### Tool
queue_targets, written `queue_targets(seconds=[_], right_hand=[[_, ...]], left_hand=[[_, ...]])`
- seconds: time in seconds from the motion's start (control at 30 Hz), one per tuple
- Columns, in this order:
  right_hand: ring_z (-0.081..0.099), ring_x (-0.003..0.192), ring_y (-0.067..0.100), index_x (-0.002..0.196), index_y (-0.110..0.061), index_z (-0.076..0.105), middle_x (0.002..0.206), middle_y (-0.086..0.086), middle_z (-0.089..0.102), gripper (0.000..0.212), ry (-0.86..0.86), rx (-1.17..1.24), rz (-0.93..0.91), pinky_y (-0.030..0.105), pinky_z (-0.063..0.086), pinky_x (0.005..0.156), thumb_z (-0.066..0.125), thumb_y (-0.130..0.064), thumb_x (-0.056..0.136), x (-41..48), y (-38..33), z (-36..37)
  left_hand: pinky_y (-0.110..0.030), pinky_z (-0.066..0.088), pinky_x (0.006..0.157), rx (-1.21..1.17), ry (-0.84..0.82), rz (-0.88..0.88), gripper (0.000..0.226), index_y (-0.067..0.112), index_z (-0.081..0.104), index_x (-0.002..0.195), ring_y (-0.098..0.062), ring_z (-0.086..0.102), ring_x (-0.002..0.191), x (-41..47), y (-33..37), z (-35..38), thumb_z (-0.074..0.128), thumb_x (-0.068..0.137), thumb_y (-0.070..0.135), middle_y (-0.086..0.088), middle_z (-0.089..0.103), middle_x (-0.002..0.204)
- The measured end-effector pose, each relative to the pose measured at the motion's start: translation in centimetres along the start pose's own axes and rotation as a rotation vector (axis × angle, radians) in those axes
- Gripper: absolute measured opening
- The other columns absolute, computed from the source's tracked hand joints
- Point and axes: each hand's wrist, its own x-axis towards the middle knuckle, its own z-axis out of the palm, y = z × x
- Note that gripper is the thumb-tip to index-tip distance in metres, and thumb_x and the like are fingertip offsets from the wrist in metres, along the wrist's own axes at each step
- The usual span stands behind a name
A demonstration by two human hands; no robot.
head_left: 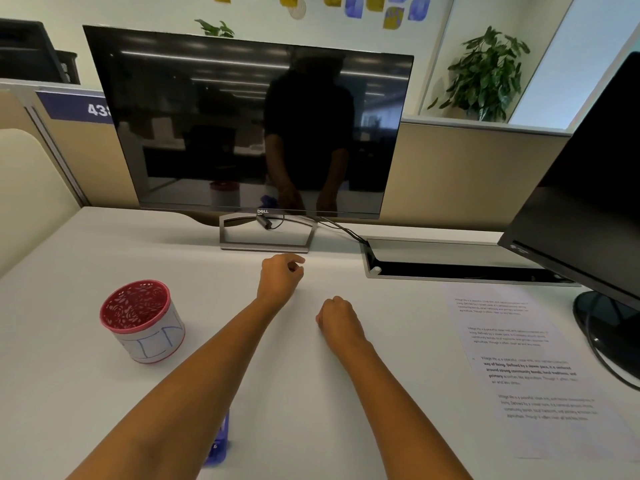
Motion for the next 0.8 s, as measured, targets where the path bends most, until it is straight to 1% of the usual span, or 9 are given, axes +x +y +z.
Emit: queue_targets(seconds=[0.13, 0.23, 0.3, 0.43, 0.5, 0.57, 0.63, 0.7, 0.8], right_hand=[[0.048, 0.121, 0.028, 0.125, 0.001, 0.048, 0.132, 0.019, 0.049, 0.032, 0.005, -0.056, -0.067, 0.030, 0.040, 0.102, 0.046, -0.010, 0.095, -0.7, 0.2, 0.3], [0.051, 0.112, 0.035, 0.114, 0.005, 0.052, 0.121, 0.022, 0.054, 0.027, 0.030, 0.054, -0.073, 0.036, 0.042, 0.089, 0.037, -0.008, 0.096, -0.9, 0.5, 0.0], [0.056, 0.107, 0.032, 0.111, 0.003, 0.054, 0.116, 0.019, 0.058, 0.026, 0.070, 0.229, -0.018, 0.033, 0.046, 0.088, 0.040, -0.014, 0.097, -0.8, 0.9, -0.6], [0.064, 0.084, 0.021, 0.095, -0.005, 0.054, 0.103, 0.012, 0.065, 0.008, 0.079, 0.858, 0.086, 0.020, 0.052, 0.072, 0.052, -0.012, 0.093, -1.5, 1.7, -1.5], [0.064, 0.072, 0.012, 0.094, -0.004, 0.056, 0.094, 0.009, 0.066, 0.008, 0.101, 0.998, 0.109, 0.013, 0.050, 0.065, 0.056, -0.012, 0.091, -1.8, 2.1, -1.9], [0.064, 0.071, 0.012, 0.089, -0.005, 0.057, 0.089, 0.008, 0.066, 0.007, 0.147, 0.976, 0.119, 0.012, 0.048, 0.062, 0.062, -0.009, 0.086, -1.9, 2.3, -2.0], [0.062, 0.077, 0.018, 0.084, -0.006, 0.060, 0.087, 0.008, 0.065, 0.003, 0.204, 0.783, 0.101, 0.016, 0.048, 0.062, 0.063, -0.006, 0.083, -1.9, 2.5, -1.6], [0.061, 0.082, 0.020, 0.087, -0.004, 0.066, 0.091, 0.009, 0.068, 0.006, 0.217, 0.580, 0.056, 0.020, 0.049, 0.069, 0.061, -0.006, 0.084, -1.8, 2.4, -0.9], [0.062, 0.081, 0.018, 0.090, -0.004, 0.070, 0.096, 0.011, 0.071, 0.011, 0.208, 0.448, 0.023, 0.020, 0.048, 0.072, 0.064, -0.011, 0.083, -1.7, 1.9, -0.3]], left_hand=[[-0.032, 0.048, 0.097, 0.011, 0.013, -0.009, 0.028, 0.008, 0.064, 0.115, -0.026, 0.065, 0.098, 0.0, 0.0, -0.8, 0.060, 0.087, 0.011, -0.015, 0.067, 0.114], [-0.032, 0.049, 0.096, 0.017, 0.011, -0.008, 0.028, 0.008, 0.064, 0.114, -0.026, 0.065, 0.098, -0.1, -0.1, -1.3, 0.060, 0.087, 0.011, -0.016, 0.067, 0.113], [-0.032, 0.049, 0.096, 0.015, 0.013, -0.012, 0.027, 0.008, 0.064, 0.114, -0.026, 0.065, 0.097, -0.3, -0.2, -1.7, 0.060, 0.087, 0.011, -0.016, 0.067, 0.113], [-0.031, 0.048, 0.095, 0.007, 0.013, -0.012, 0.027, 0.008, 0.064, 0.114, -0.026, 0.065, 0.098, -0.5, -0.2, -2.4, 0.060, 0.087, 0.011, -0.015, 0.067, 0.114], [-0.031, 0.048, 0.094, -0.001, 0.016, -0.011, 0.028, 0.007, 0.064, 0.114, -0.026, 0.065, 0.098, -0.6, -0.1, -2.7, 0.060, 0.087, 0.011, -0.015, 0.066, 0.114], [-0.031, 0.048, 0.094, -0.005, 0.017, -0.016, 0.028, 0.007, 0.064, 0.115, -0.026, 0.065, 0.098, -0.8, 0.0, -3.0, 0.060, 0.087, 0.012, -0.015, 0.066, 0.114], [-0.031, 0.048, 0.094, -0.007, 0.021, -0.019, 0.028, 0.007, 0.064, 0.115, -0.026, 0.065, 0.098, -0.9, 0.0, -3.3, 0.060, 0.087, 0.013, -0.015, 0.067, 0.114], [-0.032, 0.049, 0.094, -0.004, 0.022, -0.013, 0.028, 0.007, 0.064, 0.115, -0.026, 0.066, 0.097, -1.0, 0.0, -3.5, 0.060, 0.087, 0.013, -0.016, 0.067, 0.113], [-0.032, 0.049, 0.094, -0.001, 0.021, -0.007, 0.028, 0.007, 0.064, 0.114, -0.026, 0.066, 0.096, -1.2, -0.1, -3.7, 0.060, 0.087, 0.013, -0.016, 0.067, 0.113]])
